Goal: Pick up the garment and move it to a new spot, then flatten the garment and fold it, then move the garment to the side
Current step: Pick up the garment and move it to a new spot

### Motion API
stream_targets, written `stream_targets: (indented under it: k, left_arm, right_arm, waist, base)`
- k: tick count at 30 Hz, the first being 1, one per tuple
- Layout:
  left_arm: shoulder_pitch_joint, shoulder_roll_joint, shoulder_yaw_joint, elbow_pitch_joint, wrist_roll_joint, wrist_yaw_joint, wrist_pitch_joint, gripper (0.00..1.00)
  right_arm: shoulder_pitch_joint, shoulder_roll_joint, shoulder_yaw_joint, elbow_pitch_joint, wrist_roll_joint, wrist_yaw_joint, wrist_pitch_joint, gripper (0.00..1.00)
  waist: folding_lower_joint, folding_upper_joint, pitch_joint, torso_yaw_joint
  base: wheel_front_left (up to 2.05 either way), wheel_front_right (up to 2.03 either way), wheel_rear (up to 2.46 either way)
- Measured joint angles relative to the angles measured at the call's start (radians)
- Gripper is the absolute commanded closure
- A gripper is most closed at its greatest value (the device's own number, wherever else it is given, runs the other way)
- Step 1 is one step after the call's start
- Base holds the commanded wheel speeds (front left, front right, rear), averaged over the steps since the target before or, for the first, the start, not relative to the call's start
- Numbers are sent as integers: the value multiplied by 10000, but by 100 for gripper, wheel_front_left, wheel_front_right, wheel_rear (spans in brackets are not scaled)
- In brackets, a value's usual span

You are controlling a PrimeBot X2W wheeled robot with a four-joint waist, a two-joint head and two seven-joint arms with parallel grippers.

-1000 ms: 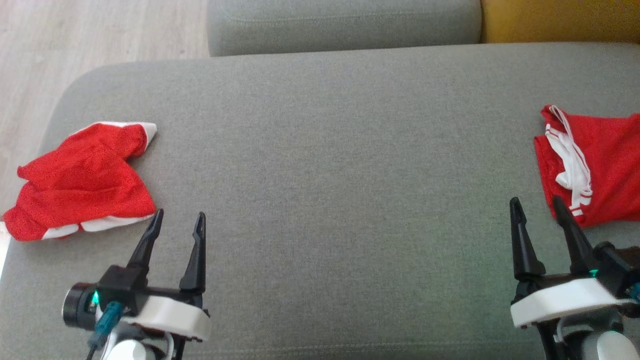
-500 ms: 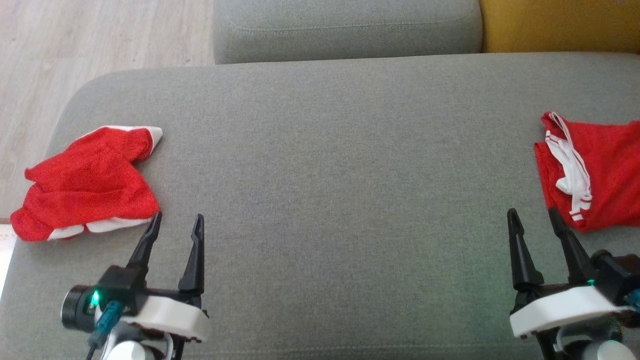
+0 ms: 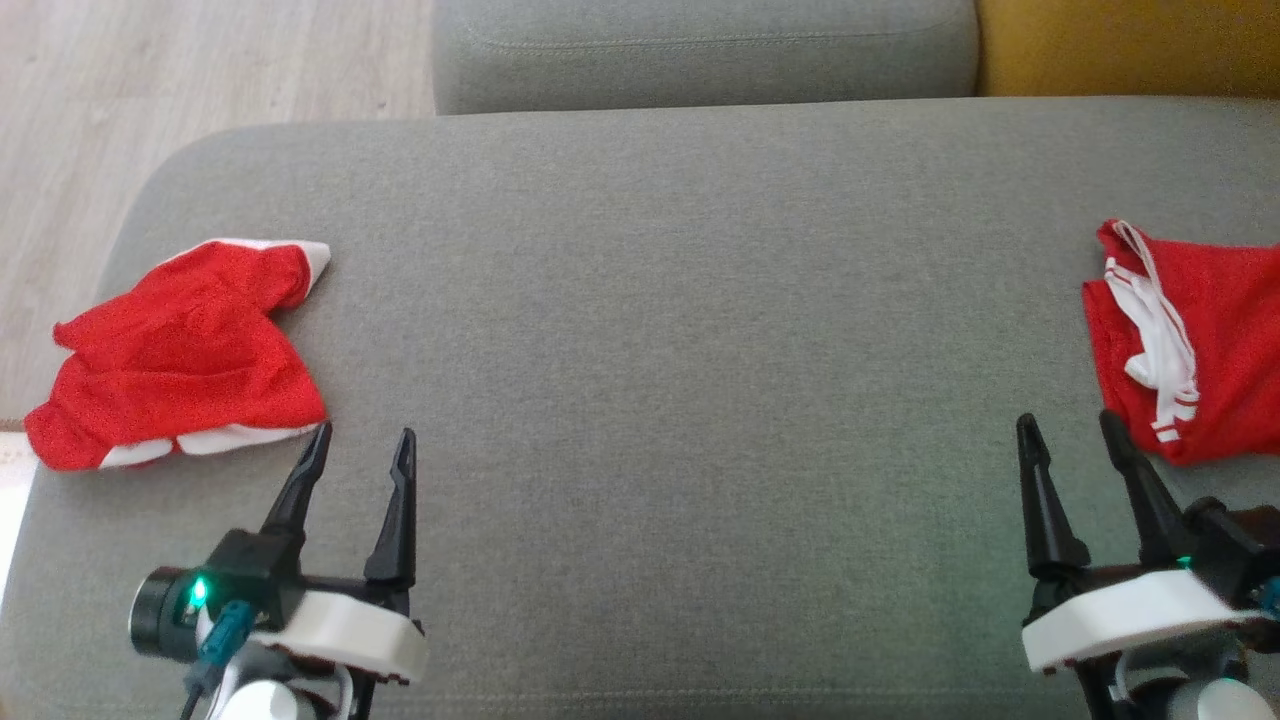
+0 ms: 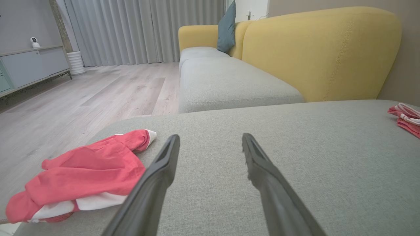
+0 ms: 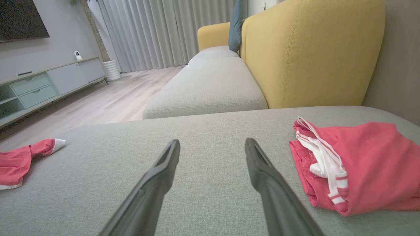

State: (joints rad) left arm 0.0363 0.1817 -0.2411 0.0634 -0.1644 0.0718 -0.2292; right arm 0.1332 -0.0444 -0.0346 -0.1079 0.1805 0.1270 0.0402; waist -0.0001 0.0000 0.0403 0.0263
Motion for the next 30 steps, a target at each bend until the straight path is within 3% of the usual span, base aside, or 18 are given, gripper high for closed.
stream_targets:
  k: [7,14,24,30]
  left_arm:
    - [-460,-29,-81,79,-58,-15,-54,0]
    - [-1046,-236,-90,150,-59,-4,-144,0]
    - [-1207,-326,213,282,-159,46,-203,0]
    - [-1190,-370,374,155,-157,63,-203,0]
  right_arm:
    - [7,0,-194,-253,-61,0,140,0]
    - [-47,0,-69,-729,-274,0,378,0]
    - [-480,0,349,-1141,-487,0,777,0]
    - [-480,0,360,-1152,-489,0,849,0]
  waist:
    - [0,0,139,613]
    - [1,0,343,1770]
    - [1,0,525,3938]
    - [1,0,516,4725]
  base:
    - [0,0,0]
    - [0,0,0]
    - [0,0,0]
    - [0,0,0]
